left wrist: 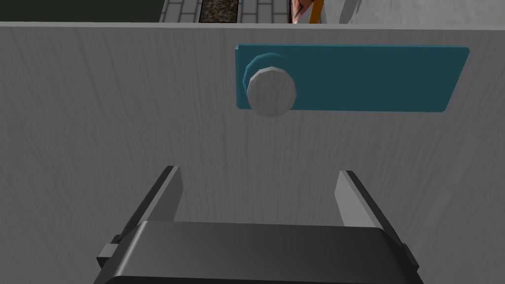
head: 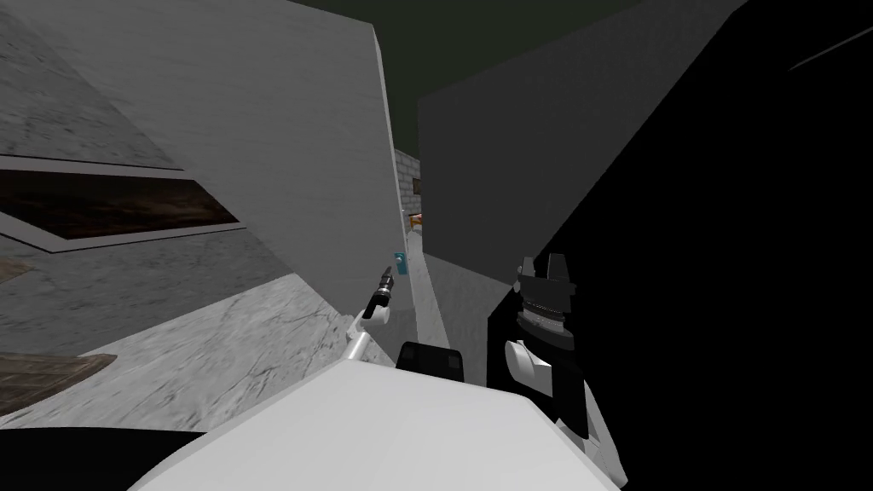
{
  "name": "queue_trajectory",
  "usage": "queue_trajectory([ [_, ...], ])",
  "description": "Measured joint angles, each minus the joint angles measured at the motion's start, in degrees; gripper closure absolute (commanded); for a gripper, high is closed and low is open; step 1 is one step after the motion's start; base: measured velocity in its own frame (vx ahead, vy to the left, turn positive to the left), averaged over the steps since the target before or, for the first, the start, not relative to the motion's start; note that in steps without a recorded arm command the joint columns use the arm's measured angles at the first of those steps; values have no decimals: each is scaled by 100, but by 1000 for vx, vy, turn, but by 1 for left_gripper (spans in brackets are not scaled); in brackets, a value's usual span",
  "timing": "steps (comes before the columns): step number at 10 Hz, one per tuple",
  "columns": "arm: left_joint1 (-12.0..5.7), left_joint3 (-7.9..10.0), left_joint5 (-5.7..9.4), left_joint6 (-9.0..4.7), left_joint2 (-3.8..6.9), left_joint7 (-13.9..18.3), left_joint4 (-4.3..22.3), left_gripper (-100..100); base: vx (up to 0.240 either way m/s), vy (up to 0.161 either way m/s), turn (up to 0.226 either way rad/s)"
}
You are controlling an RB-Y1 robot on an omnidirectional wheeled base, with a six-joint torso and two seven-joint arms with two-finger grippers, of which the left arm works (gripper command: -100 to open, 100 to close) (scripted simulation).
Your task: Push the door open
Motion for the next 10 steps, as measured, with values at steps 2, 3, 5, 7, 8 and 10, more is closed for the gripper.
queue_trajectory([
  [2,-17,24,2,-33,82,-4,39,-100,221,42,-18],
  [3,-40,38,3,-54,102,-7,75,-100,271,65,-20],
  [5,-72,69,6,-105,94,-13,136,-100,267,66,-21],
  [7,-93,85,8,-133,62,-15,165,100,53,14,-2],
  [8,-109,85,8,-145,68,-14,143,100,-43,-12,-3],
  [10,-94,90,8,-128,71,-16,163,100,-32,-7,-1],
])
